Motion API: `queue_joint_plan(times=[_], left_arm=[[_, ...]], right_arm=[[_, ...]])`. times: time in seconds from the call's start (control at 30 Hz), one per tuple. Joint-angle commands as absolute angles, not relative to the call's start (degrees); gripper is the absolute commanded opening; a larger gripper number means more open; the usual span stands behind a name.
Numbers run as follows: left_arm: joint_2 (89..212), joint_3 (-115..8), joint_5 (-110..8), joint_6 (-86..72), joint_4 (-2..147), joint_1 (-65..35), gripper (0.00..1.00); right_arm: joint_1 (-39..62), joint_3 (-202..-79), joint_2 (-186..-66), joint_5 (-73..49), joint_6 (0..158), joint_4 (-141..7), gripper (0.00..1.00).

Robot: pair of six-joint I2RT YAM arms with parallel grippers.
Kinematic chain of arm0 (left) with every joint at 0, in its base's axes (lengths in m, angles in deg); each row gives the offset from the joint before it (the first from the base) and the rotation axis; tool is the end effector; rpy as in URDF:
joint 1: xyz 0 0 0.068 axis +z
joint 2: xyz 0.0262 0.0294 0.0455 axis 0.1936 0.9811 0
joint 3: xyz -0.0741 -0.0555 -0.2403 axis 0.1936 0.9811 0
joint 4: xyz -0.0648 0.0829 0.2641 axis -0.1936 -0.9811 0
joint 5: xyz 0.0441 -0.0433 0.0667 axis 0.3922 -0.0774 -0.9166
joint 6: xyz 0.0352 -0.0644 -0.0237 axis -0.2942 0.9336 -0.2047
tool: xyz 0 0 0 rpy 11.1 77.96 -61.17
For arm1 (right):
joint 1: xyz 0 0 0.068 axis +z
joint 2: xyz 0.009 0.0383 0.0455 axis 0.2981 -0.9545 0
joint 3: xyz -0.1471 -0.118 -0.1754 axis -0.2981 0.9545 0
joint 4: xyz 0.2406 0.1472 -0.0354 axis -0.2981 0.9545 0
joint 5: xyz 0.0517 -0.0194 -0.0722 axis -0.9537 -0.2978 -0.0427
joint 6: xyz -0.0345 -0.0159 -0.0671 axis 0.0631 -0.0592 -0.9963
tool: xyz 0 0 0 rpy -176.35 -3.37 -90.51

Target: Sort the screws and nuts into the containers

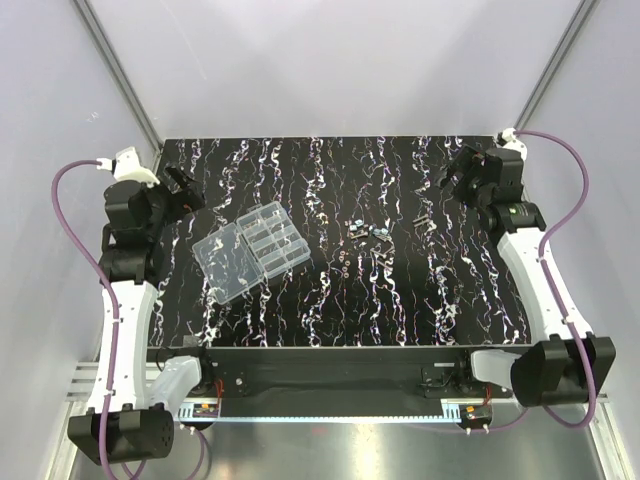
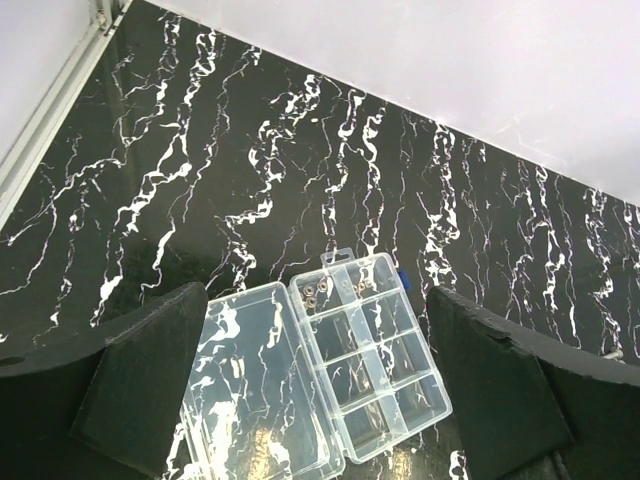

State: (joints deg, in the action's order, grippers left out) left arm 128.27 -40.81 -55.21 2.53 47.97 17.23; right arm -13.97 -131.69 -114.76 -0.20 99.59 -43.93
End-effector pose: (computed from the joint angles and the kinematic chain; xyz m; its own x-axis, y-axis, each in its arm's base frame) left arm 0.2632 0.0233 0.3639 -0.2415 -0.3805 -0.8927 -0.1329 0.9242 -0.3580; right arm 0.3305 0.0148 0.3295 -0.3963 0.4340 -0.8091 0.2101 0.9007 0.3803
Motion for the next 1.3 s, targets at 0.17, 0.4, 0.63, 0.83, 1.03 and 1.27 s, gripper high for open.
queue_joint_plan(times=[0.17, 0.4, 0.63, 0.83, 1.03, 1.27], left_arm=[[129.8, -41.4, -52.5, 0.9, 50.3, 17.4, 0.99], [130.4, -41.2, -54.5, 0.4, 49.6, 16.9, 0.99], [131.8, -41.4, -55.5, -0.2, 48.9, 17.0, 0.99], [132.7, -41.7, -55.3, -0.2, 48.5, 17.0, 0.99], [132.8, -41.8, -55.8, -0.1, 48.2, 17.0, 0.99], [133.1, -42.1, -56.4, -0.3, 47.9, 16.8, 0.99]], right_arm=[[-12.7, -138.9, -124.0, 6.3, 102.5, -39.9, 1.00], [-12.2, -141.4, -132.4, 9.7, 106.5, -40.7, 1.00], [-11.5, -145.5, -144.9, 11.6, 106.6, -40.2, 0.90], [-11.2, -145.4, -149.3, 12.7, 115.2, -39.5, 0.77], [-10.3, -141.8, -149.4, 16.2, 117.4, -41.0, 0.63], [-10.2, -140.2, -152.6, 14.2, 120.1, -42.2, 0.53]])
